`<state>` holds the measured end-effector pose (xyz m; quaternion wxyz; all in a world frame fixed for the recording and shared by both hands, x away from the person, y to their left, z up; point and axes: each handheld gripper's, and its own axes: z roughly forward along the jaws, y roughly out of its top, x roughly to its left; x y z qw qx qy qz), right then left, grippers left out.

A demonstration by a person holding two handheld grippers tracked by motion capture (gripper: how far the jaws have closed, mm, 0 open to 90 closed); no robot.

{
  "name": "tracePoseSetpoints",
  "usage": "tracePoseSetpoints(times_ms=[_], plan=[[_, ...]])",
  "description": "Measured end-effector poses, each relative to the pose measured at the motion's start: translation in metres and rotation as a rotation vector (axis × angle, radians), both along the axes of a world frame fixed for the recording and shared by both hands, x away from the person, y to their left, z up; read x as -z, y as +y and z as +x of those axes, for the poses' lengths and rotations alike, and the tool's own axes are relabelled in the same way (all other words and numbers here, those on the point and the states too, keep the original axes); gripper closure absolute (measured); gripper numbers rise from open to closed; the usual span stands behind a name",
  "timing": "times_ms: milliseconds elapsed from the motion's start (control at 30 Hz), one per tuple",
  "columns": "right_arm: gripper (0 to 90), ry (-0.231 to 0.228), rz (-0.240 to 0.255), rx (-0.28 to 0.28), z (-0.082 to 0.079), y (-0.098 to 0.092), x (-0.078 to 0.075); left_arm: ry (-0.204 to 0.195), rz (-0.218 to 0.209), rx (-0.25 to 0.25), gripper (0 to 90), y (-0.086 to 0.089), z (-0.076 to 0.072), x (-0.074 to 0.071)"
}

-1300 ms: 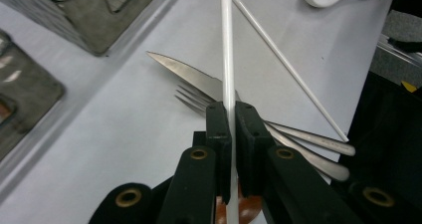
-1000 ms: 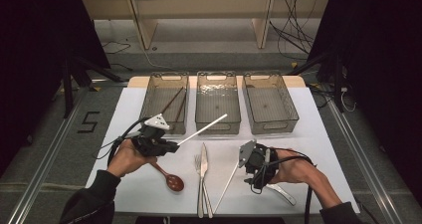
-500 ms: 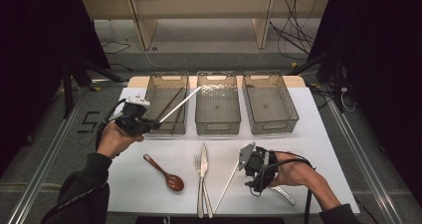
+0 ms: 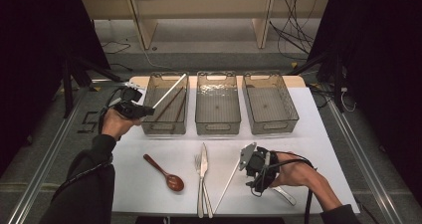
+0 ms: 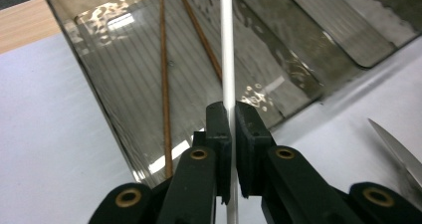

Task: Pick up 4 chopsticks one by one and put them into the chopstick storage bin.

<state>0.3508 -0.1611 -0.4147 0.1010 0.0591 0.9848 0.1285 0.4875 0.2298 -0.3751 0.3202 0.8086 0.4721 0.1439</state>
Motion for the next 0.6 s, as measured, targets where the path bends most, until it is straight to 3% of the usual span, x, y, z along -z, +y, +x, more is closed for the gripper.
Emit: tracePoseSetpoints(times_ms=[367,600], plan=[[28.9,0.013,0.002,-0.006,-0.001,0.001,0.0,0.033,0.01,-0.054,85.2,0.004,0.028,0.01],[28.9,0.009,0.007,-0.006,-0.001,0.0,-0.001,0.043,0.018,-0.074,85.2,0.001,0.038,0.013]])
